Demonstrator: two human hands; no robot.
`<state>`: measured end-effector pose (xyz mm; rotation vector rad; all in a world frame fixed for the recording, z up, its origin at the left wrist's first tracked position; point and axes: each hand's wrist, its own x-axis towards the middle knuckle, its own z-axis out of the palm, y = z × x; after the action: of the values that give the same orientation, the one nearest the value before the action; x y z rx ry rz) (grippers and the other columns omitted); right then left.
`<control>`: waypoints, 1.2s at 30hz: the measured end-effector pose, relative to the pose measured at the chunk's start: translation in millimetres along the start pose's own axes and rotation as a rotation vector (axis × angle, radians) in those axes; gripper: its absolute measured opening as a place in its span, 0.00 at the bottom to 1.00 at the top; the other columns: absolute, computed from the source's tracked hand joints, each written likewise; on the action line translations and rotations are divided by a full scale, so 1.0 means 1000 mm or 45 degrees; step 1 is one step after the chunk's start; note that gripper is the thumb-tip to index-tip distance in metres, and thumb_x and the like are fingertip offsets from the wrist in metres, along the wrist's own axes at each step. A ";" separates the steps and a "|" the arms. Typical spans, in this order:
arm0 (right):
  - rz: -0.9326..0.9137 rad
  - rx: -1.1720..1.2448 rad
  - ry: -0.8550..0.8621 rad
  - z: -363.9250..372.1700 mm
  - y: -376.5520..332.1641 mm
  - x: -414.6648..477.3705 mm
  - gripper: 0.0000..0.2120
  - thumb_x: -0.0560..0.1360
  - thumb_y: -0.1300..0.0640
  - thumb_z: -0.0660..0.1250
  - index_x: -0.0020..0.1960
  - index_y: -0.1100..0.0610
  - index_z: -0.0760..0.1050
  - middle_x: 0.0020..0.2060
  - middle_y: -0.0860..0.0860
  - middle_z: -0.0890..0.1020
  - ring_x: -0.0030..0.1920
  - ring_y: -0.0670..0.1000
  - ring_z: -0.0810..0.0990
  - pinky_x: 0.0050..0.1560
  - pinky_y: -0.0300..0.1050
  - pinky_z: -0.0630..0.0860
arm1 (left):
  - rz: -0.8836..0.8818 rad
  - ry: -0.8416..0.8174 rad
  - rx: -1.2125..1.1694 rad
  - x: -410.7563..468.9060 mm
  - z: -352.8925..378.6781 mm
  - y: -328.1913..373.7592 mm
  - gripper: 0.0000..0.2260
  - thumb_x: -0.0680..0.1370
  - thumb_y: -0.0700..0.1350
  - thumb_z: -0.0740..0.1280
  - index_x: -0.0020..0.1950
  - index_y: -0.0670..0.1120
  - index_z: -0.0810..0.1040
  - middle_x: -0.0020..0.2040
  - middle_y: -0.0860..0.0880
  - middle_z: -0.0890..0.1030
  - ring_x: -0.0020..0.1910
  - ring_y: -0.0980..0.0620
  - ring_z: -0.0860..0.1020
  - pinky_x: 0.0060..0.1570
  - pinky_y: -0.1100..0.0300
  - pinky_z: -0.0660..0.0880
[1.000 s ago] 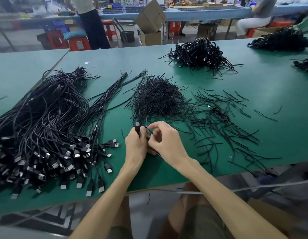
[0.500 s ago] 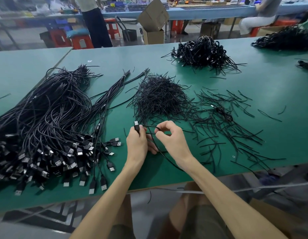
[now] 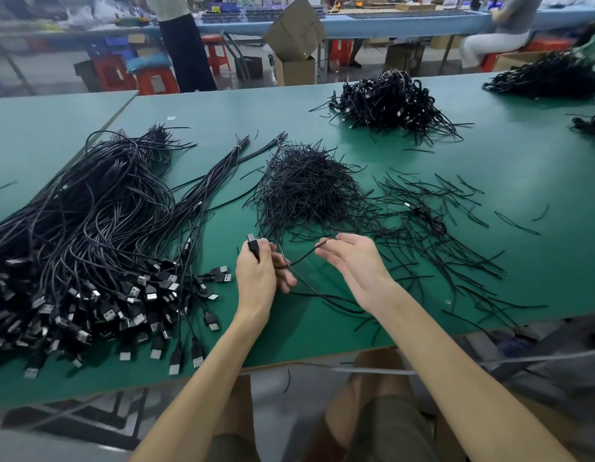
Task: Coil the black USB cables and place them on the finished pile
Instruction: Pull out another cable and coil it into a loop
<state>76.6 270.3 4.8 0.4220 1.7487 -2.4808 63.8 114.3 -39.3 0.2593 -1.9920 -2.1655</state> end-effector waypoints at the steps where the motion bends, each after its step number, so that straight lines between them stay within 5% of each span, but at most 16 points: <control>1: 0.013 -0.026 0.026 -0.004 -0.001 0.001 0.30 0.81 0.67 0.65 0.78 0.70 0.55 0.70 0.66 0.72 0.59 0.53 0.81 0.65 0.47 0.77 | 0.011 -0.010 -0.029 0.000 0.001 0.001 0.12 0.87 0.46 0.55 0.51 0.40 0.71 0.39 0.41 0.80 0.23 0.46 0.79 0.18 0.60 0.70; 3: -0.089 -0.312 0.070 -0.006 -0.005 -0.002 0.34 0.82 0.59 0.67 0.81 0.63 0.53 0.76 0.57 0.66 0.68 0.50 0.74 0.70 0.46 0.70 | 0.035 -0.044 -0.077 -0.001 0.003 0.004 0.11 0.87 0.46 0.56 0.54 0.42 0.75 0.46 0.40 0.80 0.30 0.46 0.84 0.21 0.60 0.74; 6: -0.537 -0.909 0.055 0.002 -0.005 -0.014 0.26 0.81 0.53 0.67 0.77 0.55 0.67 0.74 0.49 0.67 0.70 0.45 0.68 0.72 0.45 0.67 | 0.047 -0.105 -0.183 -0.001 0.000 0.005 0.10 0.87 0.45 0.58 0.59 0.45 0.78 0.52 0.40 0.80 0.38 0.46 0.86 0.28 0.60 0.79; 10: -0.924 -1.437 -0.329 0.014 0.006 -0.034 0.23 0.80 0.52 0.69 0.73 0.55 0.72 0.73 0.49 0.70 0.74 0.47 0.62 0.74 0.34 0.57 | 0.045 -0.178 -0.246 -0.003 -0.007 0.003 0.14 0.85 0.47 0.61 0.69 0.45 0.77 0.48 0.46 0.84 0.41 0.50 0.85 0.36 0.63 0.78; 14: -0.958 -1.772 -0.504 0.009 0.017 -0.047 0.33 0.79 0.47 0.69 0.79 0.56 0.62 0.77 0.51 0.57 0.75 0.51 0.61 0.71 0.47 0.70 | 0.032 -0.211 -0.272 -0.004 -0.008 0.006 0.17 0.84 0.49 0.62 0.71 0.43 0.76 0.47 0.44 0.81 0.50 0.45 0.81 0.57 0.52 0.78; 20: -1.217 -1.918 -0.554 0.012 0.026 -0.062 0.36 0.77 0.40 0.69 0.75 0.62 0.67 0.74 0.56 0.66 0.76 0.56 0.60 0.76 0.52 0.62 | -0.037 -0.189 -0.368 0.000 -0.011 0.004 0.18 0.86 0.48 0.59 0.72 0.40 0.73 0.54 0.45 0.79 0.50 0.49 0.84 0.54 0.55 0.81; 25: -1.077 -2.093 -0.594 0.015 0.040 -0.062 0.35 0.77 0.39 0.67 0.74 0.60 0.64 0.70 0.53 0.68 0.72 0.55 0.63 0.73 0.50 0.63 | -0.060 -0.116 -0.453 0.000 -0.009 0.001 0.16 0.86 0.47 0.59 0.72 0.42 0.73 0.54 0.45 0.76 0.48 0.51 0.85 0.44 0.61 0.80; 28: -1.083 -2.208 -0.479 0.014 0.039 -0.059 0.24 0.78 0.50 0.62 0.71 0.57 0.66 0.63 0.53 0.72 0.64 0.56 0.69 0.63 0.51 0.68 | -0.087 -0.074 -0.581 0.003 -0.006 0.003 0.16 0.86 0.45 0.59 0.70 0.38 0.71 0.56 0.43 0.73 0.53 0.47 0.85 0.46 0.60 0.81; 32: -0.984 -2.156 -0.445 0.012 0.036 -0.050 0.29 0.75 0.63 0.64 0.75 0.56 0.60 0.57 0.53 0.72 0.56 0.56 0.73 0.45 0.47 0.74 | -0.082 -0.118 -0.613 0.002 -0.006 0.006 0.18 0.86 0.46 0.59 0.74 0.39 0.68 0.63 0.43 0.73 0.59 0.43 0.83 0.50 0.56 0.82; 36: -0.906 -1.946 -0.199 -0.002 0.020 -0.035 0.25 0.76 0.66 0.63 0.71 0.54 0.67 0.56 0.52 0.71 0.56 0.54 0.73 0.49 0.51 0.79 | -0.010 -0.129 -0.493 -0.003 -0.006 0.005 0.19 0.86 0.47 0.58 0.76 0.45 0.68 0.70 0.52 0.72 0.66 0.47 0.79 0.56 0.52 0.81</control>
<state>115.0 261.9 -4.6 -0.5708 3.2349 -0.5761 67.8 108.7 -35.3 0.1003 -1.5689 -2.5519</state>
